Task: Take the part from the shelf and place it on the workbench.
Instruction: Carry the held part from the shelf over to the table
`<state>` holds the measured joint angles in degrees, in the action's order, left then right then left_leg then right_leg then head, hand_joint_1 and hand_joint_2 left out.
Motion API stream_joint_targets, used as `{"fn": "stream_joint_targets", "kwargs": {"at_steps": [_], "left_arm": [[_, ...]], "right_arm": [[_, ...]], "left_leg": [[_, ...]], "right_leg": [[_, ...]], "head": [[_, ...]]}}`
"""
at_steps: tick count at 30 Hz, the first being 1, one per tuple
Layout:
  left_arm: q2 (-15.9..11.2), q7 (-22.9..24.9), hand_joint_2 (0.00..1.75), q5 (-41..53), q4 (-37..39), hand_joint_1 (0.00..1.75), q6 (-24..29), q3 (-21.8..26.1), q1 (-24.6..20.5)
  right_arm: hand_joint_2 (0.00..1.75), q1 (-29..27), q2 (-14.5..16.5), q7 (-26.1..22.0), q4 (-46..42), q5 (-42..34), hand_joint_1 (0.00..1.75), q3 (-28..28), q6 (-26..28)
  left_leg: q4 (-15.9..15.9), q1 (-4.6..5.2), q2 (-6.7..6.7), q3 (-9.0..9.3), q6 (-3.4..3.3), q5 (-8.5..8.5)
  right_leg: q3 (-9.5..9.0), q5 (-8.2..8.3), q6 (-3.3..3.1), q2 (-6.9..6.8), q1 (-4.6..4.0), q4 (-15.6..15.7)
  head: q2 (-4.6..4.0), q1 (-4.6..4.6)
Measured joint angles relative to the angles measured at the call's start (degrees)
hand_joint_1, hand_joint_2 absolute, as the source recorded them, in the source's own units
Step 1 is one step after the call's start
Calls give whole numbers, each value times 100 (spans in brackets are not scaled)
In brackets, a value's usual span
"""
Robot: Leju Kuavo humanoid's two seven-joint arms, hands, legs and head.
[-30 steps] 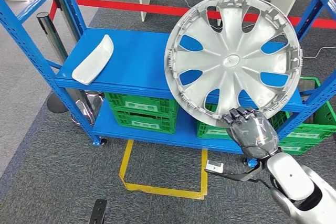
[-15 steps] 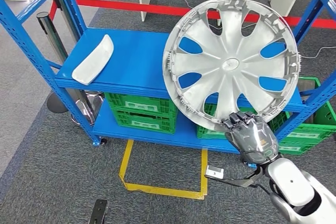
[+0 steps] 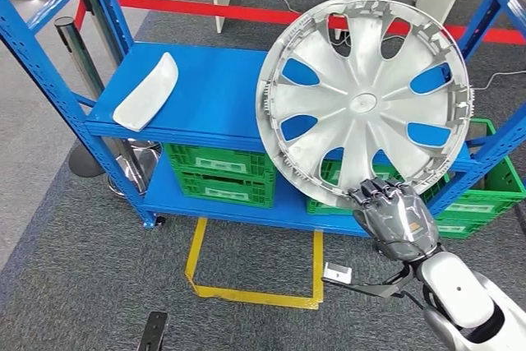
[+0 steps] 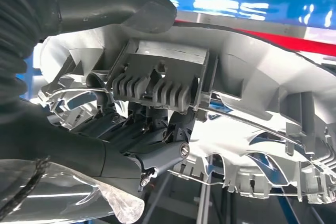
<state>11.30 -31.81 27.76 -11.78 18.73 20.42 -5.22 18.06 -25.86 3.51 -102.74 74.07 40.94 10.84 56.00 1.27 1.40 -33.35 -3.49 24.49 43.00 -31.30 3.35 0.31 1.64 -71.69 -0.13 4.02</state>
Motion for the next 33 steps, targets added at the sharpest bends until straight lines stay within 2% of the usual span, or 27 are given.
{"fn": "stream_joint_targets", "kwargs": {"at_steps": [1, 2, 3, 5, 6, 7, 9, 10, 11, 13, 15, 16, 17, 18, 20, 21, 22, 23, 24, 25, 27, 29, 30, 31, 32, 33], "left_arm": [[0, 4, 175, 2, 0, 0, -4, 1, 1], [0, 7, 175, 2, 0, 0, -8, 1, 1], [2, 8, 175, 2, 0, 0, -11, 2, 1], [6, 8, 175, 2, 0, 0, -15, 2, -1], [5, 9, 175, 3, 0, 0, -15, 2, -1], [3, 10, 175, 3, 0, 0, -15, 2, 0], [-2, 13, 175, 4, -1, 0, -15, 2, -2], [-3, 14, 175, 4, -1, 0, -15, 2, -6], [-3, 14, 175, 4, -2, 0, -15, 2, -9], [-7, 14, 175, 10, -1, 0, -14, 2, -1], [-13, 14, 175, 19, 0, 0, -13, 2, 17], [-17, 14, 175, 21, 0, 0, -12, 2, 23], [-19, 14, 175, 21, 0, 0, -12, 3, 25], [-19, 14, 175, 22, -1, 0, -12, 3, 23], [-23, 14, 175, 28, -1, 0, -14, 4, 21], [-25, 13, 175, 32, -1, 0, -14, 4, 21], [-28, 13, 175, 36, -1, 0, -15, 4, 22], [-31, 12, 175, 38, -1, 0, -16, 4, 21], [-31, 10, 175, 39, -1, 0, -16, 5, 17], [-28, 10, 175, 40, -2, 0, -16, 6, 9], [-18, 7, 175, 43, -2, 0, -16, 8, -3], [-10, 5, 175, 45, -1, 0, -18, 8, 5], [-11, 5, 175, 46, -1, 0, -19, 9, 14], [-12, 5, 175, 46, -1, 0, -20, 9, 21], [-12, 5, 175, 47, -2, 0, -20, 10, 22], [-11, 5, 175, 49, -2, 0, -21, 10, 19]], "right_arm": [[175, -18, 0, -1, 1, -1, 175, 0, 0], [175, -33, 0, -2, 1, -1, 175, 0, 0], [175, -42, 0, -3, 1, -2, 175, -1, 0], [175, -41, 1, -2, -4, -2, 175, -11, 1], [175, -39, 1, -1, -14, -2, 175, -18, 2], [175, -43, 2, 0, -22, -1, 175, -27, 3], [175, -67, 2, 2, -38, 0, 175, -43, 5], [175, -82, 2, 3, -42, 1, 175, -49, 7], [175, -95, 2, 4, -46, 1, 175, -52, 8], [175, -113, 2, 7, -51, 3, 175, -52, 12], [175, -129, 2, 13, -51, 6, 175, -52, 16], [175, -139, 2, 14, -51, 7, 175, -52, 18], [175, -151, 2, 15, -51, 7, 175, -52, 18], [175, -160, 2, 15, -51, 8, 175, -52, 17], [175, -168, 2, 18, -56, 17, 175, -55, 20], [175, -167, 2, 23, -60, 27, 175, -58, 26], [175, -168, 2, 30, -67, 38, 175, -64, 35], [175, -177, 2, 38, -75, 49, 175, -71, 46], [175, -195, 2, 44, -84, 57, 175, -80, 55], [175, -220, -1, 47, -93, 62, 175, -90, 61], [175, -249, -8, 47, -108, 70, 175, -112, 66], [175, -250, -11, 48, -117, 79, 175, -131, 77], [175, -250, -11, 50, -119, 83, 175, -138, 81], [175, -253, -11, 50, -121, 84, 175, -140, 85], [175, -256, -11, 51, -122, 85, 175, -142, 85], [175, -259, -11, 51, -123, 86, 175, -144, 85]], "left_leg": [[7, 3, 41, -12, 0, -1], [19, 4, 83, -22, 4, 1], [36, 3, 128, -27, 15, 8], [92, 19, 216, -37, 64, 41], [118, 31, 260, -42, 97, 56], [138, 41, 308, -46, 128, 65], [150, 43, 405, -49, 184, 68], [177, 28, 366, -56, 225, 102], [278, 9, 265, -89, 272, 194], [827, -43, -2, -292, 363, 559], [1574, -78, -81, -581, 408, 912], [1775, -89, -84, -652, 418, 956], [1758, -98, -88, -625, 417, 883], [1518, -107, -112, -499, 407, 712], [746, -131, -346, -126, 355, 335], [435, -140, -478, 14, 331, 239], [260, -144, -574, 84, 315, 216], [202, -142, -591, 101, 304, 240], [163, -137, -537, 103, 294, 236], [133, -142, -464, 104, 274, 218], [58, -157, -322, 120, 212, 170], [35, -147, -172, 117, 171, 153], [39, -138, -89, 111, 165, 154], [43, -130, -4, 106, 163, 156], [47, -124, 76, 103, 163, 157], [54, -122, 151, 102, 168, 162]], "right_leg": [[25, -55, 1, -6, -2, -162], [-72, -2, -2, -23, -3, -80], [-281, 128, -11, -71, -3, 218], [-786, 346, -58, -298, -29, 1019], [-947, 392, -94, -381, -49, 1282], [-1017, 395, -132, -417, -71, 1408], [-999, 417, -206, -304, -86, 1417], [-987, 437, -239, -244, -76, 1423], [-978, 458, -272, -187, -63, 1430], [-960, 489, -321, -71, -41, 1437], [-934, 505, -340, 64, -39, 1430], [-923, 510, -341, 137, -39, 1424], [-915, 515, -338, 214, -38, 1417], [-912, 520, -332, 293, -38, 1411], [-899, 533, -305, 438, -35, 1403], [-877, 546, -280, 507, -29, 1399], [-845, 565, -246, 570, -18, 1399], [-810, 590, -204, 635, -6, 1405], [-780, 616, -158, 703, 7, 1417], [-743, 623, -124, 698, 15, 1415], [-599, 473, -78, 444, -5, 1201], [-287, 112, -53, 110, -19, 534], [-123, -45, -39, 46, -18, 158], [-17, -126, -25, 14, -15, -106], [-12, -104, -15, -5, -14, -166], [-119, 8, -10, -32, -14, -7]], "head": [[0, 1], [0, -1], [0, -1], [0, 1], [0, 5], [0, 8], [0, 10], [0, 11], [0, 14], [0, 20], [0, 18], [0, 17], [0, 18], [0, 18], [0, 14], [0, 16], [0, 15], [0, 16], [0, 19], [0, 16], [0, -11], [0, -38], [0, -40], [0, -39], [0, -39], [0, -39]]}}
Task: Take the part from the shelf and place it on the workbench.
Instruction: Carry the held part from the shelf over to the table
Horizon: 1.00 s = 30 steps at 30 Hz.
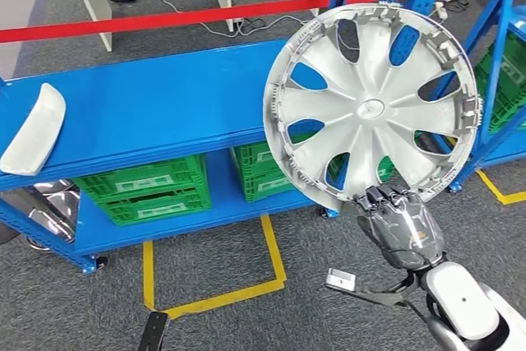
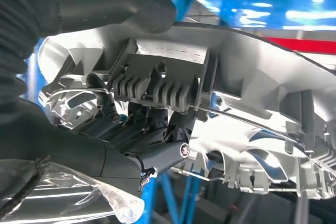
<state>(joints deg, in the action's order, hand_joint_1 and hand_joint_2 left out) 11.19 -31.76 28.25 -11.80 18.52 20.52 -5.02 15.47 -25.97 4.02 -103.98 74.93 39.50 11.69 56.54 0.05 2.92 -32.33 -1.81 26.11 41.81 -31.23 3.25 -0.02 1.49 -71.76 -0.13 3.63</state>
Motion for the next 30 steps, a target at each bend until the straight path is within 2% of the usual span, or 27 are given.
{"fn": "stream_joint_targets", "kwargs": {"at_steps": [1, 3, 4, 5, 7, 8, 9, 11, 13, 14, 15, 16, 17, 19, 20, 21, 22, 23, 24, 25, 27, 28, 29, 30], "left_arm": [[2, 0, 175, 2, 0, 0, -1, 0, -6], [4, 0, 175, 5, 0, 0, -2, 0, -18], [3, 0, 175, 6, 0, 0, -2, 0, -22], [-1, 0, 175, 5, 0, 0, -2, 1, -24], [-7, 0, 175, 5, 0, 0, -1, 1, -27], [-8, 0, 175, 5, 0, 0, -2, 1, -30], [-8, 0, 175, 8, 0, 0, -2, 1, -32], [-8, 0, 175, 15, 0, 0, -3, 1, -24], [-15, 0, 175, 22, 0, 0, -3, 2, -4], [-20, 0, 175, 24, 0, 0, -3, 3, 4], [-23, 0, 175, 27, 0, 0, -3, 4, 7], [-26, 0, 175, 33, 0, 0, -3, 4, 5], [-27, 0, 175, 40, 0, 0, -3, 4, 2], [-36, 1, 175, 54, 0, 0, -3, 7, -1], [-39, 3, 175, 56, 0, 0, -3, 9, 1], [-43, 5, 175, 57, 0, 0, -3, 10, 5], [-43, 7, 175, 59, 0, 0, -2, 11, 7], [-43, 9, 175, 60, 0, 0, -2, 13, 2], [-42, 7, 175, 61, -1, 0, -2, 14, -5], [-39, 3, 175, 63, -1, 0, -2, 15, -14], [-36, -9, 175, 67, -1, 0, -6, 16, -16], [-37, -13, 175, 69, -1, 0, -8, 18, -10], [-38, -16, 175, 70, -1, 0, -9, 20, -6], [-38, -19, 175, 71, -1, 0, -10, 22, -8]], "right_arm": [[175, -2, 0, 0, -2, 1, 175, -3, 0], [175, 4, 0, 1, -13, 10, 175, -15, 0], [175, 6, 0, 3, -20, 14, 175, -22, 0], [175, 5, 0, 5, -26, 17, 175, -29, 0], [175, -4, 0, 8, -34, 18, 175, -37, 0], [175, -7, 0, 8, -38, 18, 175, -40, 0], [175, -9, 0, 8, -43, 18, 175, -41, 0], [175, -11, 0, 8, -53, 20, 175, -43, 0], [175, -23, 0, 9, -54, 27, 175, -44, 0], [175, -35, 0, 9, -54, 32, 175, -44, 0], [175, -50, 0, 9, -54, 37, 175, -44, 0], [175, -63, 0, 10, -58, 42, 175, -45, 0], [175, -73, 0, 13, -66, 50, 175, -46, 1], [175, -81, 0, 27, -89, 73, 175, -52, 7], [175, -82, 0, 37, -98, 85, 175, -58, 14], [175, -92, 0, 46, -105, 93, 175, -64, 21], [175, -112, -2, 50, -116, 97, 175, -74, 27], [175, -151, -7, 52, -130, 98, 175, -88, 31], [175, -184, -15, 51, -144, 98, 175, -102, 33], [175, -205, -24, 50, -156, 99, 175, -120, 35], [175, -219, -33, 52, -165, 111, 175, -143, 51], [175, -232, -33, 58, -166, 122, 175, -152, 71], [175, -256, -33, 65, -166, 138, 175, -159, 91], [175, -292, -34, 79, -166, 164, 175, -171, 115]], "left_leg": [[10, 2, 69, 1, 11, 9], [57, 36, 187, -2, 61, 45], [80, 57, 242, -4, 89, 61], [98, 77, 298, -5, 113, 71], [117, 74, 399, -2, 153, 89], [168, 57, 340, -15, 182, 146], [312, 38, 216, -64, 213, 267], [939, 3, -113, -308, 262, 653], [1694, -5, -229, -628, 273, 974], [1884, -4, -241, -712, 269, 1012], [1871, -4, -250, -705, 258, 938], [1617, -5, -273, -587, 238, 758], [1216, -6, -355, -404, 209, 521], [444, -27, -696, -61, 137, 193], [242, -32, -828, 16, 120, 144], [170, -30, -886, 35, 113, 156], [132, -24, -833, 35, 112, 148], [107, -26, -759, 36, 99, 128], [75, -32, -684, 43, 72, 104], [43, -42, -603, 47, 43, 78], [21, -39, -432, 43, 12, 57], [22, -33, -341, 38, 7, 57], [24, -28, -247, 35, 7, 58], [25, -25, -154, 33, 8, 60]], "right_leg": [[-207, 164, 1, -62, -1, 341], [-643, 370, -39, -345, -34, 1086], [-769, 408, -75, -434, -49, 1303], [-810, 403, -116, -471, -66, 1384], [-784, 442, -188, -309, -60, 1375], [-771, 460, -220, -240, -53, 1378], [-761, 478, -251, -172, -43, 1384], [-740, 506, -298, -39, -33, 1387], [-717, 523, -320, 113, -36, 1384], [-710, 529, -323, 189, -37, 1382], [-706, 535, -320, 272, -38, 1381], [-705, 542, -312, 353, -38, 1380], [-705, 550, -300, 433, -36, 1379], [-675, 576, -256, 584, -27, 1372], [-641, 596, -222, 649, -14, 1367], [-604, 621, -181, 716, 3, 1368], [-571, 648, -136, 790, 15, 1377], [-530, 657, -101, 785, 29, 1372], [-476, 615, -78, 682, 22, 1316], [-384, 512, -62, 522, 8, 1159], [-85, 163, -44, 164, -17, 517], [75, 5, -30, 90, -16, 143], [177, -77, -18, 51, -15, -116], [181, -63, -8, 25, -13, -181]], "head": [[0, -1], [0, 0], [0, 9], [0, 18], [0, 35], [0, 36], [0, 39], [0, 45], [0, 45], [0, 45], [0, 45], [0, 45], [0, 45], [0, 37], [0, 40], [0, 39], [0, 47], [0, 49], [0, 38], [0, 25], [0, 0], [0, -6], [0, -5], [0, -4]]}}
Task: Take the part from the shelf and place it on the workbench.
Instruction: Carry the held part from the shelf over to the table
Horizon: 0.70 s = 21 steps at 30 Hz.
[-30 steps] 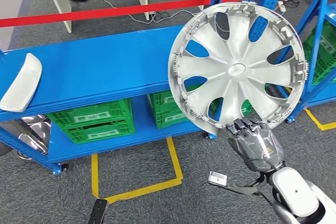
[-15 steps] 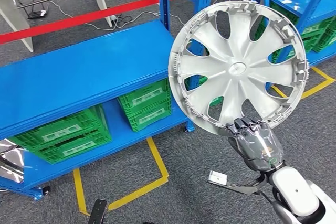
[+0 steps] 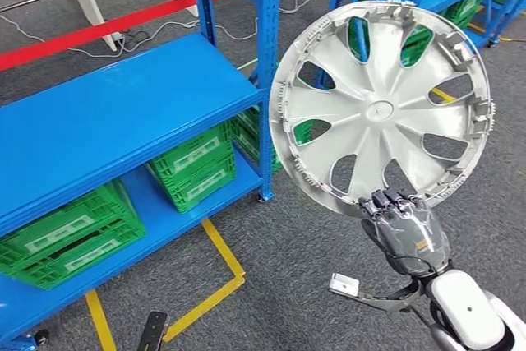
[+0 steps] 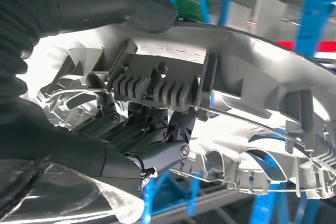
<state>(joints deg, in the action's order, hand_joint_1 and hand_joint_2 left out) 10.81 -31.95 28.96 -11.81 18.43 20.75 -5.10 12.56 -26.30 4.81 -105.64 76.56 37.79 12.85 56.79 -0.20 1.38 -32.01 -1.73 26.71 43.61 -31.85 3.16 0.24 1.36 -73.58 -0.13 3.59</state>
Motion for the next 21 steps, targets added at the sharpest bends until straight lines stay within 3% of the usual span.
{"fn": "stream_joint_targets", "kwargs": {"at_steps": [1, 3, 5, 6, 8, 10, 12, 13, 14, 15, 16, 17, 19, 21], "left_arm": [[2, -6, 175, 0, 0, 0, -1, 2, -7], [8, -35, 175, 1, 0, 0, -8, 5, -24], [11, -72, 175, 27, -1, 0, -21, 10, -28], [12, -87, 175, 56, -1, 0, -28, 12, -28], [15, -109, 175, 126, -2, 0, -45, 12, -32], [20, -118, 175, 174, -2, 0, -60, 9, -44], [22, -119, 175, 188, -2, 0, -69, 8, -46], [21, -119, 175, 190, -1, 0, -72, 8, -40], [20, -119, 175, 191, -1, 0, -74, 8, -33], [19, -119, 175, 192, -1, 0, -76, 8, -28], [19, -119, 175, 192, -2, 0, -77, 8, -28], [19, -119, 175, 192, -2, 0, -78, 8, -30], [9, -119, 175, 192, -3, 0, -79, 8, -43], [0, -121, 175, 197, -3, 0, -75, 8, -58]], "right_arm": [[175, -54, -2, 18, -5, 35, 175, -20, 29], [175, -230, -7, 55, -39, 135, 175, -89, 137], [175, -459, -10, 75, -97, 235, 175, -186, 300], [175, -579, -10, 87, -125, 278, 175, -235, 382], [175, -815, -10, 116, -186, 343, 175, -326, 498], [175, -991, -11, 136, -250, 372, 175, -406, 555], [175, -1076, -10, 148, -281, 379, 175, -451, 578], [175, -1104, -10, 152, -283, 381, 175, -463, 587], [175, -1132, -10, 155, -284, 383, 175, -473, 596], [175, -1160, -10, 155, -284, 384, 175, -484, 601], [175, -1184, -10, 155, -284, 385, 175, -497, 603], [175, -1204, -10, 154, -289, 385, 175, -507, 604], [175, -1231, -10, 153, -311, 387, 175, -526, 605], [175, -1245, -10, 152, -332, 391, 175, -538, 614]], "left_leg": [[1, -1, 85, 1, 6, 4], [13, 9, 224, 6, 39, 24], [46, 40, 323, 4, 99, 53], [60, 56, 369, 3, 128, 59], [72, 50, 450, 7, 174, 75], [256, 20, 301, -49, 227, 247], [891, 0, 29, -300, 257, 628], [1295, 0, -41, -472, 255, 810], [1617, 3, -73, -612, 245, 920], [1760, 10, -88, -675, 223, 922], [1665, 21, -104, -629, 185, 807], [1369, 39, -149, -488, 135, 610], [576, 75, -406, -121, -1, 236], [147, 98, -608, 64, -88, 134]], "right_leg": [[-118, 105, 7, -35, 2, 165], [-584, 377, 13, -234, -8, 940], [-917, 495, -48, -390, -30, 1492], [-956, 488, -89, -401, -48, 1568], [-937, 517, -172, -267, -52, 1555], [-919, 543, -240, -151, -42, 1561], [-902, 566, -292, -22, -41, 1565], [-892, 575, -309, 50, -50, 1564], [-883, 582, -320, 127, -63, 1564], [-877, 590, -329, 208, -78, 1563], [-875, 598, -334, 291, -92, 1563], [-877, 606, -335, 373, -103, 1563], [-872, 628, -325, 518, -108, 1562], [-827, 663, -279, 642, -83, 1562]], "head": [[0, -1], [0, -2], [0, 15], [0, 27], [0, 46], [0, 53], [0, 61], [0, 61], [0, 60], [0, 60], [0, 58], [0, 59], [0, 52], [0, 59]]}}
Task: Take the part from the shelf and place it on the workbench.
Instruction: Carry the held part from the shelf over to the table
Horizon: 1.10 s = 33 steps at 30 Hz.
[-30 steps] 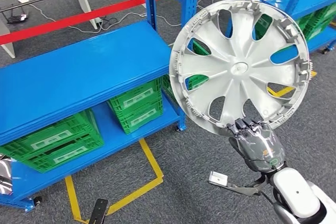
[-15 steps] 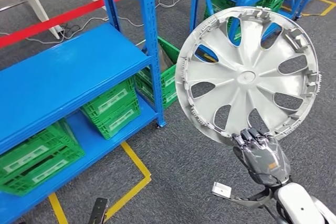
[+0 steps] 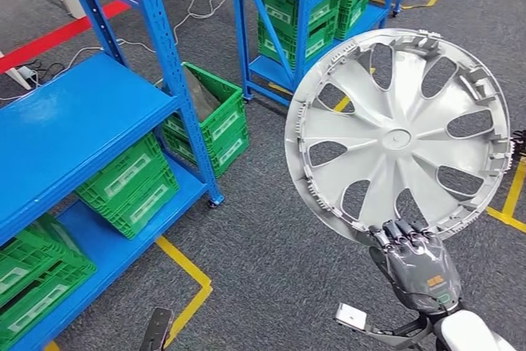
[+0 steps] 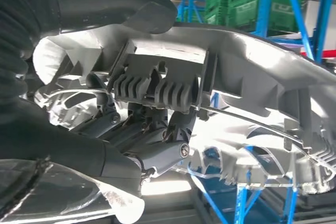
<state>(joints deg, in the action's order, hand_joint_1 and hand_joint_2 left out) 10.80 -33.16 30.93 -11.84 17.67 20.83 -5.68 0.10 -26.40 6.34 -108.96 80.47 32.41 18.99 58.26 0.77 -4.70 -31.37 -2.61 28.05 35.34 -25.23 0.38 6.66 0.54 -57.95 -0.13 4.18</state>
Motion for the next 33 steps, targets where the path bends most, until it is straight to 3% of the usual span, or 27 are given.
{"fn": "stream_joint_targets", "kwargs": {"at_steps": [2, 3, 5, 7, 9, 10, 12, 14, 16, 19, 21, 23, 25, 26, 27, 28, 30, 32, 33], "left_arm": [[-6, -5, 175, 29, -1, 0, 25, -4, -9], [-10, -10, 175, 54, -1, 0, 43, -9, -10], [-33, -27, 175, 103, -1, 0, 89, -19, -5], [-83, -37, 175, 126, -2, 0, 131, -21, 10], [-139, -37, 175, 133, -3, 0, 156, -19, 23], [-167, -34, 175, 136, -3, 0, 157, -18, 23], [-214, -17, 175, 144, -6, 0, 144, -17, 11], [-240, 7, 175, 133, -15, 0, 109, -15, -18], [-248, 9, 175, 121, -25, 0, 44, -8, -52], [-215, 10, 175, 183, -31, 0, -3, -8, -108], [-186, 16, 175, 235, -31, 0, -7, -13, -128], [-168, 22, 175, 284, -31, 0, -20, -22, -124], [-162, 43, 175, 323, -31, 0, -22, -37, -110], [-161, 57, 175, 338, -31, 0, -10, -44, -108], [-163, 74, 175, 349, -31, 0, 8, -49, -108], [-169, 87, 175, 361, -31, 0, 27, -51, -111], [-202, 103, 175, 383, -31, 0, 58, -53, -118], [-234, 103, 175, 392, -32, 0, 81, -53, -125], [-239, 100, 175, 387, -34, 0, 95, -52, -128]], "right_arm": [[175, -50, 0, -6, -21, 2, 175, -27, 27], [175, -105, 1, -13, -33, 5, 175, -48, 54], [175, -224, 5, -30, -48, 43, 175, -104, 152], [175, -335, 20, -34, -51, 109, 175, -164, 287], [175, -450, 36, -19, -64, 164, 175, -227, 390], [175, -515, 43, -5, -76, 189, 175, -263, 419], [175, -648, 54, 22, -110, 238, 175, -343, 444], [175, -762, 62, 48, -160, 299, 175, -423, 446], [175, -868, 69, 84, -236, 368, 175, -508, 450], [175, -1025, 70, 113, -362, 404, 175, -647, 476], [175, -1112, 66, 129, -449, 418, 175, -739, 493], [175, -1197, 62, 160, -525, 449, 175, -816, 510], [175, -1295, 57, 209, -582, 483, 175, -879, 549], [175, -1353, 55, 238, -613, 495, 175, -908, 578], [175, -1408, 52, 264, -643, 506, 175, -934, 607], [175, -1459, 48, 289, -673, 514, 175, -961, 635], [175, -1538, 27, 328, -728, 526, 175, -1017, 707], [175, -1603, -5, 347, -769, 527, 175, -1072, 786], [175, -1638, -23, 352, -789, 520, 175, -1099, 809]], "left_leg": [[-100, 3, 59, 28, -14, -5], [-161, -10, 127, 52, -5, -40], [-296, -38, 270, 105, -2, -118], [-333, -37, 418, 116, -7, -139], [-328, -38, 551, 109, 0, -132], [-326, -43, 616, 109, 11, -123], [-300, -65, 763, 111, 61, -89], [-213, -72, 899, 105, 153, -15], [-115, -52, 1009, 95, 237, 61], [-62, -68, 1125, 122, 308, 131], [210, -106, 912, 33, 345, 362], [944, -122, 615, -271, 343, 772], [1599, -111, 524, -571, 305, 997], [1647, -98, 508, -606, 270, 940], [1477, -77, 483, -544, 228, 780], [1124, -49, 423, -398, 178, 548], [373, -8, 146, -81, 80, 189], [41, 11, -19, 53, 31, 108], [4, 18, 23, 61, 24, 101]], "right_leg": [[47, 47, 76, 120, 24, 24], [82, 46, 100, 79, 22, 14], [244, -148, 146, -230, 3, -265], [557, -519, 202, -546, 21, -924], [805, -737, 260, -616, 61, -1476], [831, -731, 289, -630, 83, -1556], [612, -509, 357, -711, 133, -1209], [153, -245, 408, -958, 158, -462], [-79, -181, 337, -1091, 142, -91], [-47, -193, 171, -907, 122, -103], [-40, -178, 97, -778, 122, -100], [-32, -167, 50, -642, 103, -98], [-27, -161, 28, -486, 64, -99], [-29, -158, 22, -404, 47, -99], [-33, -155, 19, -321, 35, -100], [-41, -152, 16, -238, 31, -100], [-38, -137, 30, -87, 39, -99], [5, -101, 82, 48, 67, -92], [26, -77, 120, 118, 78, -81]], "head": [[0, 14], [0, 15], [0, -15], [0, -41], [0, -42], [0, -43], [0, -42], [0, -49], [0, -41], [0, -31], [0, -21], [0, -8], [0, -7], [0, -9], [0, -9], [0, -9], [0, -12], [0, 0], [0, 8]]}}
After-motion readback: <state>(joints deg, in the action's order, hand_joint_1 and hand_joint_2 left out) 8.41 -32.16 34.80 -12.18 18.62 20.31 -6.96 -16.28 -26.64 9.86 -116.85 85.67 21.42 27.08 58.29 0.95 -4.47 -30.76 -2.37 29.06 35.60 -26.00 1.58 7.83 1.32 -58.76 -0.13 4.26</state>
